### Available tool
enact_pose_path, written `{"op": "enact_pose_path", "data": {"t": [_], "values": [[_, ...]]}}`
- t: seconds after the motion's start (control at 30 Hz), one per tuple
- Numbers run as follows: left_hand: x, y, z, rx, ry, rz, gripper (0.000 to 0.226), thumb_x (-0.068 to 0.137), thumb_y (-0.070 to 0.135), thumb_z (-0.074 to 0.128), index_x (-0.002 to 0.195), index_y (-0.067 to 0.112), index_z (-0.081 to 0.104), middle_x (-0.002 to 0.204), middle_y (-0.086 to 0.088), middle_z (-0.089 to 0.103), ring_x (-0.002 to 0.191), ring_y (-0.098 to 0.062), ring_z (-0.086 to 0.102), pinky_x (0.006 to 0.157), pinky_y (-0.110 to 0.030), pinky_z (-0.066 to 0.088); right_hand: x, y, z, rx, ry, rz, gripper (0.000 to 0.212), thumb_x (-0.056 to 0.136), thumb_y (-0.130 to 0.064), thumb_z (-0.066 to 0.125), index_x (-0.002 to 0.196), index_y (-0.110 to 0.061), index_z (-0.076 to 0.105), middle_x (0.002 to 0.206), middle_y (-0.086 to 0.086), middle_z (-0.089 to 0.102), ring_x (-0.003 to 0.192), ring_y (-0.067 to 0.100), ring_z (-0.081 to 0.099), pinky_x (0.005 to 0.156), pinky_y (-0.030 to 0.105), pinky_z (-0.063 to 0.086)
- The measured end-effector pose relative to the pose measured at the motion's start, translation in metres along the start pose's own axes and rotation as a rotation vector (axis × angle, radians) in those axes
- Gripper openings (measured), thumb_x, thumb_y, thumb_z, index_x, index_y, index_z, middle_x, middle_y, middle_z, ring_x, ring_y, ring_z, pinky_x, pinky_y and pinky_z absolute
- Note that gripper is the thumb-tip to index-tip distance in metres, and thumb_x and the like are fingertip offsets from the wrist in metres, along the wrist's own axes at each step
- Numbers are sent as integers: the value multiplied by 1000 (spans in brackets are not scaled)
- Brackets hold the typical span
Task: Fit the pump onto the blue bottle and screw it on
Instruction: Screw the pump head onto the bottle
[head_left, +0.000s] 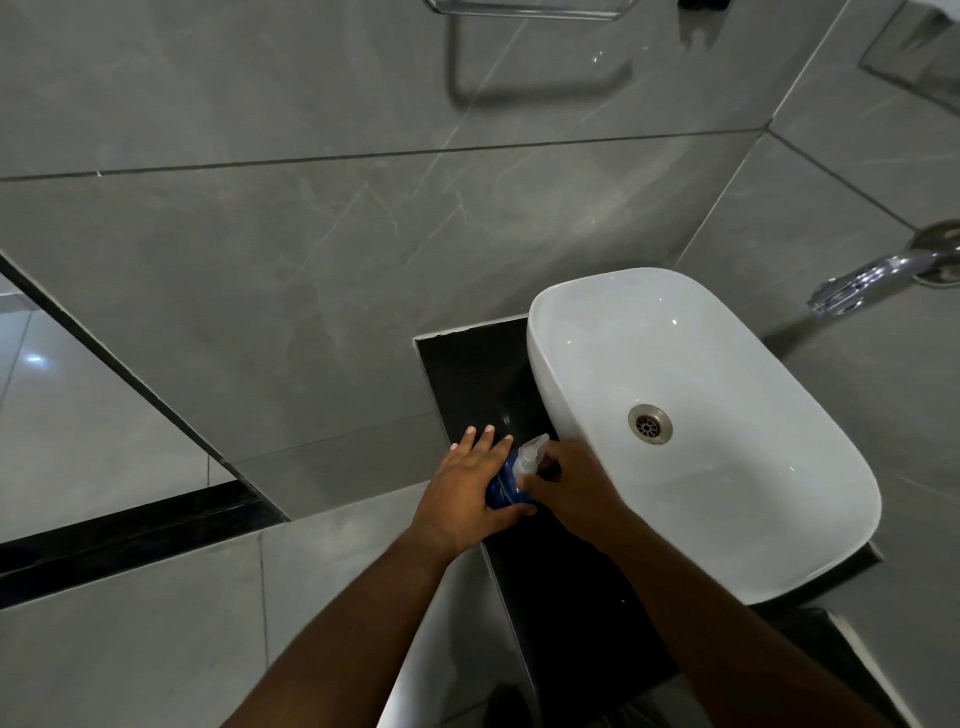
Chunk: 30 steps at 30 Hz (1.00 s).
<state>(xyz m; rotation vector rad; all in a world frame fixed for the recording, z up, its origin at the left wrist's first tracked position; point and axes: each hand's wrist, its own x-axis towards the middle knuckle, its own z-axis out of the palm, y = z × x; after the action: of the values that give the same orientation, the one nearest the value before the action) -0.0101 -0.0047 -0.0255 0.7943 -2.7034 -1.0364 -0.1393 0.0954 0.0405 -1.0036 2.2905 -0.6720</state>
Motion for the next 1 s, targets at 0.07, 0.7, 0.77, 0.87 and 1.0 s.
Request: {"op": "enact_pose_path", "data": {"t": [0.07,0.7,0.77,0.87,1.0], "values": [[0,0,0,4,4,7,91,77,65,62,151,32,18,162,0,12,148,-18,-1,118,-38,2,-2,0,2,37,43,6,38,81,-29,71,112,-8,63,109,7,67,100,19,64,84,25,51],[-1,-2,0,-70,24,12,86,76,61,65,148,33,27,161,0,18,148,-16,4,115,-31,1,-6,1,9,448,33,12,49,79,-12,75,124,-10,56,120,7,65,108,20,64,90,40,57],[-1,-2,0,-78,26,14,86,76,60,65,148,33,27,161,0,19,148,-15,4,114,-30,0,-6,4,9,359,22,-26,34,82,-9,70,114,-4,62,115,6,67,103,19,66,80,27,59],[0,-1,1,-88,25,11,87,75,60,66,148,33,28,161,0,19,147,-15,3,115,-31,1,-5,7,11,329,72,-11,17,81,-12,72,94,-3,68,89,5,71,85,19,70,63,17,58],[0,1,2,-120,23,-5,85,76,57,66,148,32,29,161,0,20,148,-15,5,117,-32,3,-4,3,18,454,124,8,33,77,-16,77,107,-12,65,99,5,71,93,19,69,80,36,60]]}}
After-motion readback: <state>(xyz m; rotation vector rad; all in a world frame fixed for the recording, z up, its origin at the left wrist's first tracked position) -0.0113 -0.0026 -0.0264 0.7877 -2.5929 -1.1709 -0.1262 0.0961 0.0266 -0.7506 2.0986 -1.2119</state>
